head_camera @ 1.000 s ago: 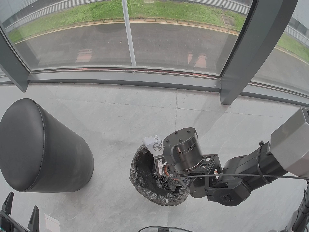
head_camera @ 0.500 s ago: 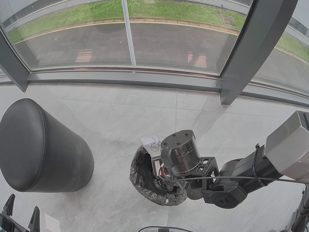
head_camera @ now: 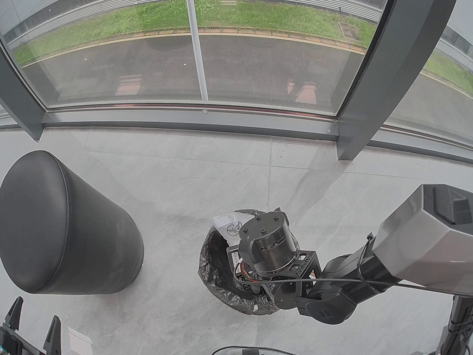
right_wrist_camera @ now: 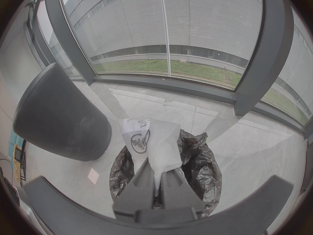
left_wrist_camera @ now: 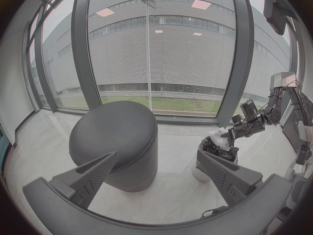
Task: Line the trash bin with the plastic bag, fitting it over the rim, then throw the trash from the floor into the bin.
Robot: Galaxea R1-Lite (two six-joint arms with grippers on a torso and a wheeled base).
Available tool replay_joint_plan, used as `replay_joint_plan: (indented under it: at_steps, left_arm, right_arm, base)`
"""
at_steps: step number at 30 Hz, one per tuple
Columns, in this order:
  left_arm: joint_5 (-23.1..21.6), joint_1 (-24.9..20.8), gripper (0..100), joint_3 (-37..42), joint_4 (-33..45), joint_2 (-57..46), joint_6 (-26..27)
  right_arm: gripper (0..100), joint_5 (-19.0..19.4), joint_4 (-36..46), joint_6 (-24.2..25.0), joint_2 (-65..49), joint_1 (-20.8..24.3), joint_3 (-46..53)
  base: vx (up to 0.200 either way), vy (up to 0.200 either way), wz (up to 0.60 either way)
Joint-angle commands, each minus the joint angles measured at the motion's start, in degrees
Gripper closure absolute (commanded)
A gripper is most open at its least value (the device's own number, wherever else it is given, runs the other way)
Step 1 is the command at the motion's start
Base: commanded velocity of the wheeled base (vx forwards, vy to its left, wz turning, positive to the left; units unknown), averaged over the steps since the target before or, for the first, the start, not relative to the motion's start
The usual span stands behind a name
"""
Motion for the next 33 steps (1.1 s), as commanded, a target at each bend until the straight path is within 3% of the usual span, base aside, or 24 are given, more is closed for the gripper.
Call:
replay_joint_plan:
  at_steps: [1, 24, 25, 33]
  left_arm:
    - [-0.02, -0.07, 0, 1.01, 0.09, -0.93, -0.02]
    - [0.33, -0.07, 0, 1.01, 0.09, -0.93, -0.46]
    - [0.42, 0.02, 0, 0.92, 0.09, -0.93, -0.46]
    - [0.6, 0.02, 0, 1.01, -0.09, -0.93, -0.38]
  right_arm:
    - [100, -0.03, -0.73, -0.45, 2.77, -0.03, 0.25]
    - [100, -0.21, -4.6, -1.33, 6.37, -2.23, 0.43]
    - [0, -0.21, -4.6, -1.33, 6.37, -2.32, 0.43]
    - [0, -0.21, -4.78, -1.24, 6.9, -2.67, 0.34]
  base:
    - [0.0, 0.0, 0.0]
    - [0.0, 0.0, 0.0]
    - [0.0, 0.0, 0.0]
    - [0.0, 0.0, 0.0]
